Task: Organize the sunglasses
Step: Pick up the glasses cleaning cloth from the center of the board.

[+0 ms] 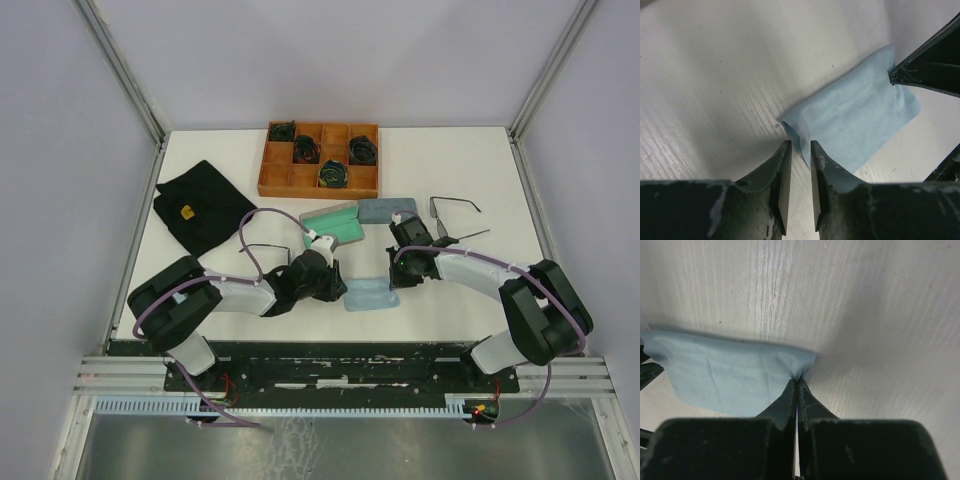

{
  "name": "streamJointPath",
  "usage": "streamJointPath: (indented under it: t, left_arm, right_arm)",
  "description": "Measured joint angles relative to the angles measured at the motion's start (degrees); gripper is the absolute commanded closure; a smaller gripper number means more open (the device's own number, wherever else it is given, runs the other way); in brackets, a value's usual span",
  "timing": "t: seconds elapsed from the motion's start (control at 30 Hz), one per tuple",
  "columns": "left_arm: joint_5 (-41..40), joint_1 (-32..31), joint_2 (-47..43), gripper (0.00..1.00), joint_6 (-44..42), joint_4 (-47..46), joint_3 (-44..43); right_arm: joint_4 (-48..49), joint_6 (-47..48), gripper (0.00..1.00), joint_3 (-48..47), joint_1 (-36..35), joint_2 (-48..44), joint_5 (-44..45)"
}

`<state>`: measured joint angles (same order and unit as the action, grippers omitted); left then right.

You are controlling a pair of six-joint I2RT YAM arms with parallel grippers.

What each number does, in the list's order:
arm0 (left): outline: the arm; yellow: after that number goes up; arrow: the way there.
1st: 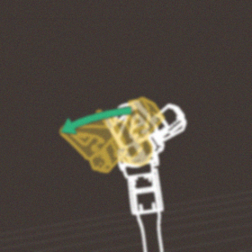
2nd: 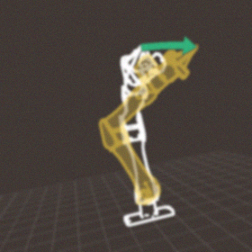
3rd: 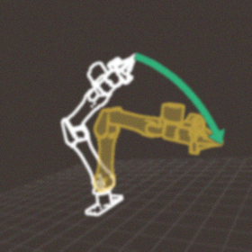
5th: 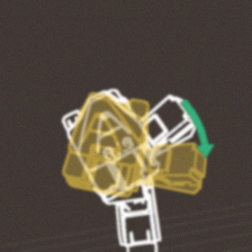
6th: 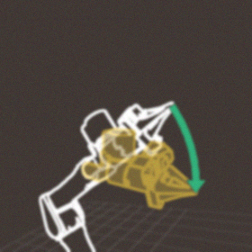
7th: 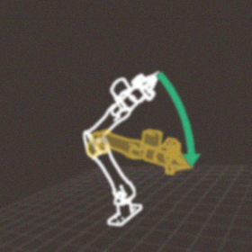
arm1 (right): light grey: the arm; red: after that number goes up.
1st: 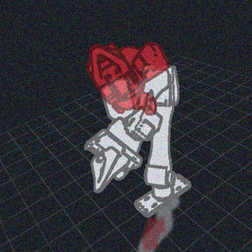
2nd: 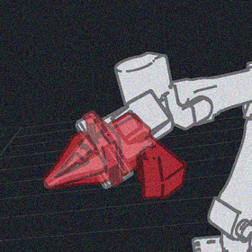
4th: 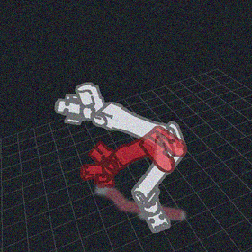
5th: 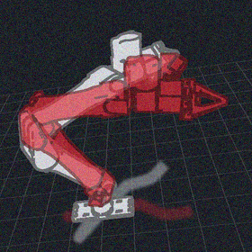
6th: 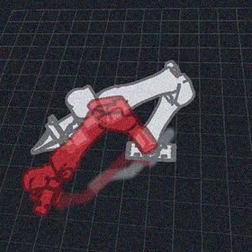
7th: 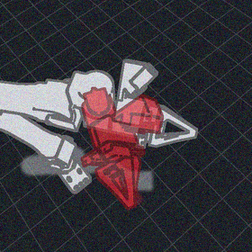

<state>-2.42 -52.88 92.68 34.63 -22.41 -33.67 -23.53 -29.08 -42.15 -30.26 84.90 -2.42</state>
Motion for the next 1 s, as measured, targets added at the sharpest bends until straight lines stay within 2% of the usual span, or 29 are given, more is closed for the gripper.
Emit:
streamJointPath:
  t: [0.33, 0.47, 0.73, 1.0]
  left_arm:
    - [-0.04, -1.31, 0.07, 0.74, 0.00, -0.07, -0.02]
    - [-0.07, -1.64, 0.33, 0.85, 0.04, -0.33, -0.02]
    - [-0.81, -1.62, 0.44, 0.96, 0.07, 0.07, -0.13]
    - [-2.05, -1.62, 0.37, 0.97, 0.04, 1.70, -1.33]
  right_arm:
    - [0.04, 0.00, 1.00, 0.02, 0.00, 0.00, -0.04]
    - [0.07, 0.00, 1.00, 0.04, 0.00, 0.00, -0.07]
    - [0.26, 0.00, 1.00, 0.20, 0.00, -0.15, -0.09]
    - [0.28, 0.02, 1.00, 1.60, 0.00, -2.54, -0.11]
